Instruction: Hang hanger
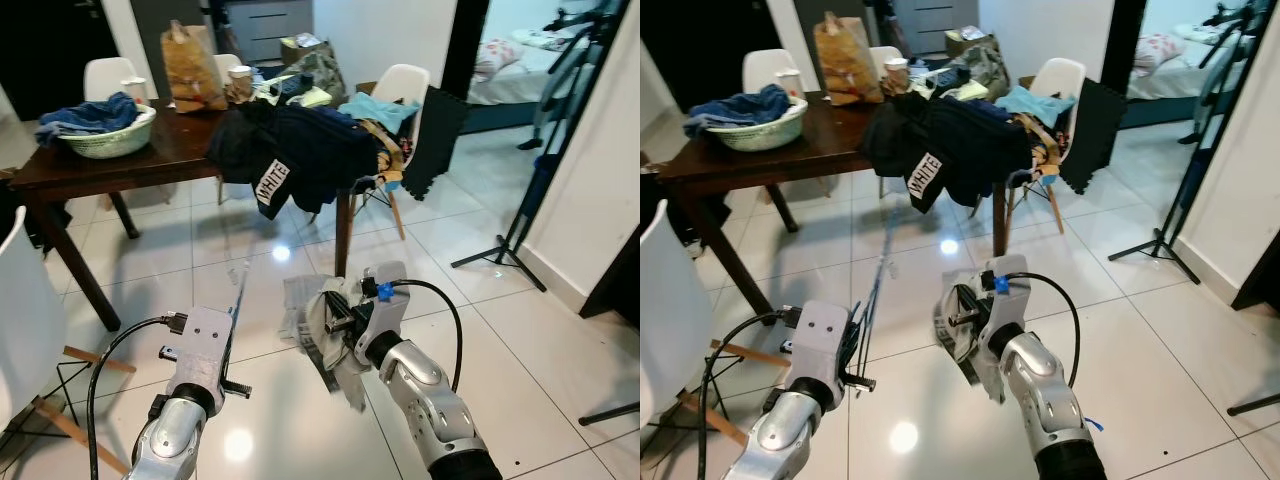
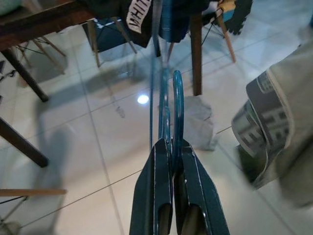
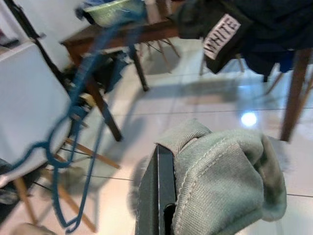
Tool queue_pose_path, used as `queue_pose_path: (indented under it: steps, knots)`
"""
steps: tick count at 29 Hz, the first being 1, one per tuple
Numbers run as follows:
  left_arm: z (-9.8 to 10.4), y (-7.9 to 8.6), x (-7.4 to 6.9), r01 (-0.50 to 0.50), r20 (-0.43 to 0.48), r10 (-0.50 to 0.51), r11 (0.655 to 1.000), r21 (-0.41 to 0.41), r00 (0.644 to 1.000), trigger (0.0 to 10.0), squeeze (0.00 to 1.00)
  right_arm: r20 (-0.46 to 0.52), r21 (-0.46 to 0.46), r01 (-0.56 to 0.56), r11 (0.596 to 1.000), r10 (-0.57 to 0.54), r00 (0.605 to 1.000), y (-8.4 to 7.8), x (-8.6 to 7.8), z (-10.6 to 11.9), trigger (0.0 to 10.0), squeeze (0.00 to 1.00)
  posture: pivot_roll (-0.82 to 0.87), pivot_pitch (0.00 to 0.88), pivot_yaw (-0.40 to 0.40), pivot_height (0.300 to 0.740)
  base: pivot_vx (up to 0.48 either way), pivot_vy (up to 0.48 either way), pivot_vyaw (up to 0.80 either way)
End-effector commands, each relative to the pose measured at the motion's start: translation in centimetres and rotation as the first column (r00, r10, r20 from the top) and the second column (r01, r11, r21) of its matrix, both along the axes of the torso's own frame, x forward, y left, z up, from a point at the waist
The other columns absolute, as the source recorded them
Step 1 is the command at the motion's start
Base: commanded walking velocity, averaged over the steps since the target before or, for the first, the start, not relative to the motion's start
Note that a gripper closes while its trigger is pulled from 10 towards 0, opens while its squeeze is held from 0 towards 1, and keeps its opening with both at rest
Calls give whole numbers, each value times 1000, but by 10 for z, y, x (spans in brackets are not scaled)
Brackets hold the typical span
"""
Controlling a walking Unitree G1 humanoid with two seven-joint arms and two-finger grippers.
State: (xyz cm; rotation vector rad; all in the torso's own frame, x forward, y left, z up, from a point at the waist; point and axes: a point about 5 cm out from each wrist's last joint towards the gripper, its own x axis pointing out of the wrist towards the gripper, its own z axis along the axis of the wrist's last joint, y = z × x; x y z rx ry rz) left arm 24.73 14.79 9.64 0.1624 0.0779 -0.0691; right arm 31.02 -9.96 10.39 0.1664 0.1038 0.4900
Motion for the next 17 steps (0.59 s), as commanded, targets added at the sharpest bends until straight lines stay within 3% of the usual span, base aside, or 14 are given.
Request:
queue_pose_path:
  steps: [1,17]
  knots:
    - [3,5,0,-23,17,23,1000,-12,1000,10000,0,2,21,1,1000,-1,1000,0,0,1,10000,0,19,0,-4,740,345,0,0]
    - [29,28,9,-91,111,89,996,16,990,10000,0,41,-13,-65,998,65,997,5,1,5,10000,0,15,0,-9,740,364,0,0]
